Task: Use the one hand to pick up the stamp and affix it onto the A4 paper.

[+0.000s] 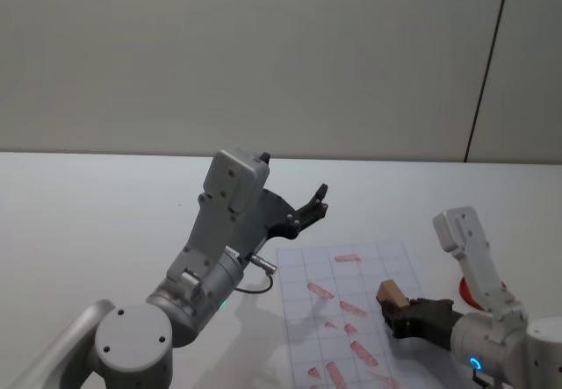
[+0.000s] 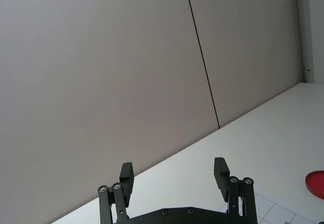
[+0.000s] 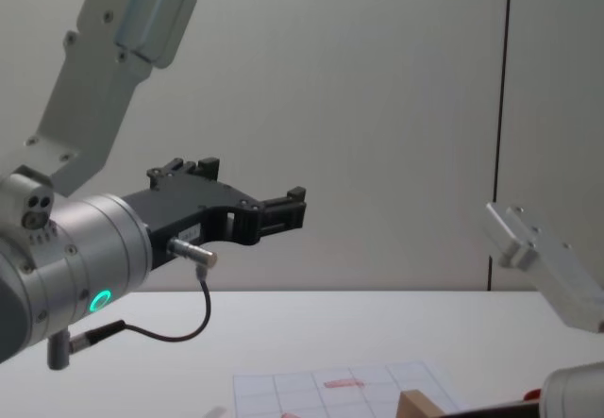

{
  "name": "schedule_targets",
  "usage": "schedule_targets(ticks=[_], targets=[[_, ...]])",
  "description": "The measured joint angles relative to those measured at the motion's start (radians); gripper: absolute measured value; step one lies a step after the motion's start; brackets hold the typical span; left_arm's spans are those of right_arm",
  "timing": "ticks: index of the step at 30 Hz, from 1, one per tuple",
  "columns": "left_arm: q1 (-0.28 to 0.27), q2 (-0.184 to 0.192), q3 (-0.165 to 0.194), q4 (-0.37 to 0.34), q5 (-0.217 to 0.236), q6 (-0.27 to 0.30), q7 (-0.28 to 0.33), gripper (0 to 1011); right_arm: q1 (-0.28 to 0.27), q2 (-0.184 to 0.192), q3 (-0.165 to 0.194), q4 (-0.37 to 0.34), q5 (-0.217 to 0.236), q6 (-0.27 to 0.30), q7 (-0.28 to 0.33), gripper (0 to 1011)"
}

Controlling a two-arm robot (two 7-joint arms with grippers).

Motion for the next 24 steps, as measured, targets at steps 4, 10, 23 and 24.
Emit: schedule_targets(ticks=[4, 10, 23, 24], targets=[[0.000, 0.000, 0.000, 0.000, 0.000, 0.000, 0.000, 1002, 0.005, -0.001, 0.001, 0.003, -0.003, 0.007, 0.003, 217], [0.000, 0.000, 0.000, 0.000, 0.000, 0.000, 0.000, 1002, 0.012, -0.002, -0.001, 0.006, -0.027, 0.007, 0.012, 216], [0.000, 0.000, 0.000, 0.000, 0.000, 0.000, 0.000, 1002, 0.022, 0.003, -0.012, -0.005, -0.125, -0.079, 0.042, 216], [0.000, 0.000, 0.000, 0.000, 0.000, 0.000, 0.000, 1002, 0.023, 0.004, -0.012, -0.007, -0.129, -0.083, 0.043, 217]])
